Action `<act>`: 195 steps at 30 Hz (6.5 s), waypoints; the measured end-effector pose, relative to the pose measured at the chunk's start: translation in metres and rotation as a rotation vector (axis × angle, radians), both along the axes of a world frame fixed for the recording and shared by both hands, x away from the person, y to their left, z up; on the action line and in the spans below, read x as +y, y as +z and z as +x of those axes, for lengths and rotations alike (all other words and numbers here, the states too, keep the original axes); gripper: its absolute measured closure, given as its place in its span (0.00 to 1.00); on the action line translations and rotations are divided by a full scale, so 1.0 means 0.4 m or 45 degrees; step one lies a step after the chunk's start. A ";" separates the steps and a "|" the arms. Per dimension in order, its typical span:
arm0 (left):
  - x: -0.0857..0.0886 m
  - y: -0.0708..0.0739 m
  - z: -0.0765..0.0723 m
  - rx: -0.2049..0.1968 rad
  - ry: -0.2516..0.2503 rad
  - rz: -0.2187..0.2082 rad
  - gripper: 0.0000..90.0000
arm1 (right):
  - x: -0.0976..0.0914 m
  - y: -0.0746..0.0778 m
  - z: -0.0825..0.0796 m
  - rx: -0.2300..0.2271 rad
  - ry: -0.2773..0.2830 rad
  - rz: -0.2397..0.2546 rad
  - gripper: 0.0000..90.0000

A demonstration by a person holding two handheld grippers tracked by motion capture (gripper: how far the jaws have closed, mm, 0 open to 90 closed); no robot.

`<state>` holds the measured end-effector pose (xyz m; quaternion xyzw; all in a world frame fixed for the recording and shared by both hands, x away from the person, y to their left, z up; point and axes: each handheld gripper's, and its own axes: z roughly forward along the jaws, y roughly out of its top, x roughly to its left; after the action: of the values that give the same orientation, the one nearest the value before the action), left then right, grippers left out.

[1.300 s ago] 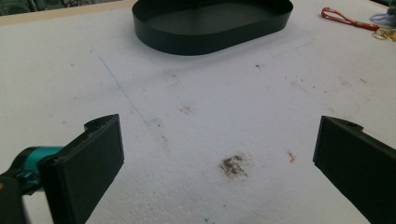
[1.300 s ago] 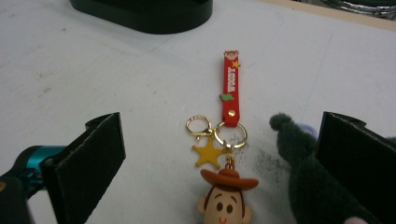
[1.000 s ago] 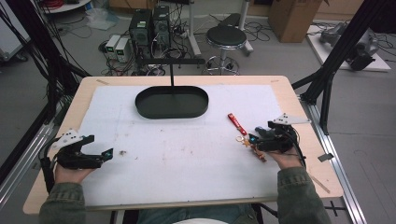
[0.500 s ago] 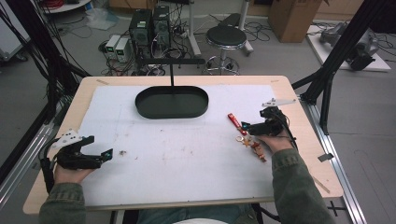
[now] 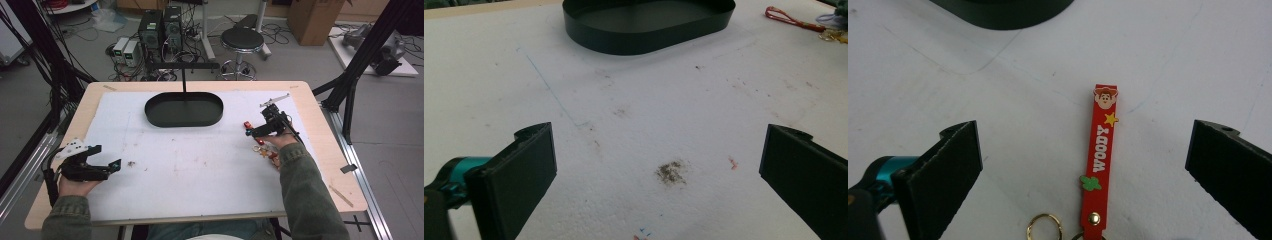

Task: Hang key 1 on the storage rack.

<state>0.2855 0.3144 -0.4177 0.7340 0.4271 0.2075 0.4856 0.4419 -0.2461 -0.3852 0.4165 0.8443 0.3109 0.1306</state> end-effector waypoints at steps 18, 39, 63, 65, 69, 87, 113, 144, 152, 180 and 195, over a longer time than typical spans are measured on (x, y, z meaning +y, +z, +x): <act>0.003 0.000 0.002 0.007 -0.008 -0.019 0.02 | 0.038 -0.043 0.087 0.212 -0.074 -0.184 0.07; 0.003 -0.003 0.003 0.002 -0.028 -0.034 0.02 | 0.056 -0.078 0.099 0.256 -0.174 -0.237 0.50; 0.003 -0.007 0.003 0.007 -0.030 -0.033 0.02 | -0.016 0.012 0.074 0.271 -0.224 0.089 0.82; 0.002 -0.007 0.003 0.009 -0.030 -0.033 0.02 | -0.024 0.026 0.067 0.262 -0.212 0.144 0.82; 0.007 -0.005 0.002 0.001 -0.023 -0.057 0.02 | -0.046 0.051 0.056 0.270 -0.217 0.232 0.82; 0.008 -0.004 0.001 0.003 -0.010 -0.060 0.02 | -0.084 0.245 -0.004 0.158 -0.140 0.580 0.83; 0.010 -0.006 0.005 0.001 -0.023 -0.068 0.02 | 0.107 0.359 0.069 0.180 -0.139 0.598 0.83; -0.001 -0.006 0.003 -0.045 -0.020 -0.066 0.03 | 0.294 0.463 0.188 0.072 -0.022 0.635 0.83; 0.002 -0.006 0.005 -0.058 -0.004 -0.073 0.03 | 0.347 0.472 0.233 0.048 0.005 0.642 0.83; 0.015 -0.011 0.018 -0.082 0.032 -0.075 0.03 | 0.430 0.383 0.347 0.001 -0.120 0.690 0.83; 0.020 -0.012 0.021 -0.073 0.040 -0.070 0.03 | 0.430 0.360 0.273 -0.145 0.077 0.629 0.00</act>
<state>0.2941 0.3223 -0.4226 0.7072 0.4300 0.2244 0.5144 0.5509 -0.0741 -0.2410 0.3923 0.7460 0.5344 0.0629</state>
